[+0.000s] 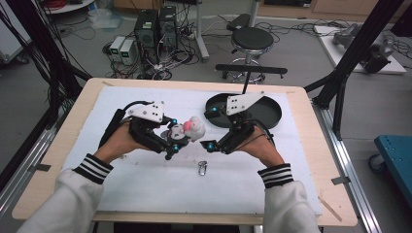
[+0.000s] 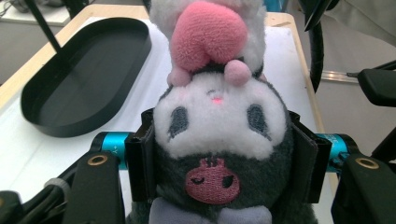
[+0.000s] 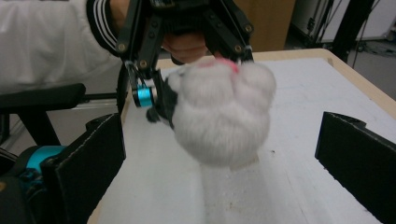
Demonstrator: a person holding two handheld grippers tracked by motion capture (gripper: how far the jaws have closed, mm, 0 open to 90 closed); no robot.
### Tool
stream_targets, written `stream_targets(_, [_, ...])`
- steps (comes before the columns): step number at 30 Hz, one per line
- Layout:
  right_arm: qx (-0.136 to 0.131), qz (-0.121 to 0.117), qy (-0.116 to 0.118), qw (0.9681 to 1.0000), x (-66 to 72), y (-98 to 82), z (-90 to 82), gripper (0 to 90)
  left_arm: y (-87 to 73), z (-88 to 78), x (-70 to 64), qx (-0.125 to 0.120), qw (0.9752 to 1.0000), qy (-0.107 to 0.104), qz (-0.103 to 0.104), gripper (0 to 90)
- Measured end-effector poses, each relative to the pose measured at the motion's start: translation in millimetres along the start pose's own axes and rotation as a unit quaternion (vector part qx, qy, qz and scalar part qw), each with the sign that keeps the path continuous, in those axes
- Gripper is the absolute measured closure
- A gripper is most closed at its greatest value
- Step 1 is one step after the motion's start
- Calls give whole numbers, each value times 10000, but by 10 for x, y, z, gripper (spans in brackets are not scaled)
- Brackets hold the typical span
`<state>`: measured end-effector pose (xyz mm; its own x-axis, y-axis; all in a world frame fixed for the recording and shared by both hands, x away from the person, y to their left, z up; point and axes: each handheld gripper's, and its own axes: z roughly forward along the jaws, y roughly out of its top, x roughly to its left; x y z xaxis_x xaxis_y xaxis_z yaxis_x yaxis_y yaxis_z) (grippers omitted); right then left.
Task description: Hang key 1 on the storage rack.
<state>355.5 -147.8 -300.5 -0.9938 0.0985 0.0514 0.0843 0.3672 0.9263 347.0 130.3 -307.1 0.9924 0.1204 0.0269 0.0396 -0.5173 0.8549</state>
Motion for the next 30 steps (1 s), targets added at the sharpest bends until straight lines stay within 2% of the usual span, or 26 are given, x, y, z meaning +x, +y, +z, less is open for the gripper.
stream_targets(4, [39, -13, 159, 9999, -28, -3, 36, 37, 14, 42, -11, 19, 10000, -47, 55, 385])
stream_targets(7, [83, 2, 160, 9998, -35, -9, 49, 37, 25, 55, -20, -9, 10000, -92, 36, 385])
stream_targets(10, [52, 22, 258, 9996, -52, -14, 80, 38, 29, 64, -22, 35, 9999, -119, 78, 384])
stream_targets(13, [73, 36, 341, 9994, -49, -14, 92, 75, 30, 73, -24, 24, 9999, -132, 101, 385])
stream_targets(15, [144, -64, 463, 9988, -42, -14, 109, 156, 33, 76, -35, 29, 9997, -189, 139, 385])
stream_targets(19, [172, -111, 621, 9979, -27, -6, 120, 216, 37, 76, -55, 39, 9995, -237, 196, 384])
stream_targets(21, [193, -142, 658, 9975, -26, -7, 128, 239, 37, 79, -61, 40, 9994, -252, 214, 384])
stream_targets(26, [225, -202, 681, 9972, -21, -1, 120, 385, 35, 75, -60, 48, 9991, -316, 260, 384])
stream_targets(29, [263, -189, 722, 9969, -19, -6, 133, 408, 37, 78, -62, 44, 9991, -334, 262, 384])
stream_targets(30, [303, -188, 707, 9969, -12, -5, 137, 457, 34, 81, -63, 60, 9989, -360, 303, 384])
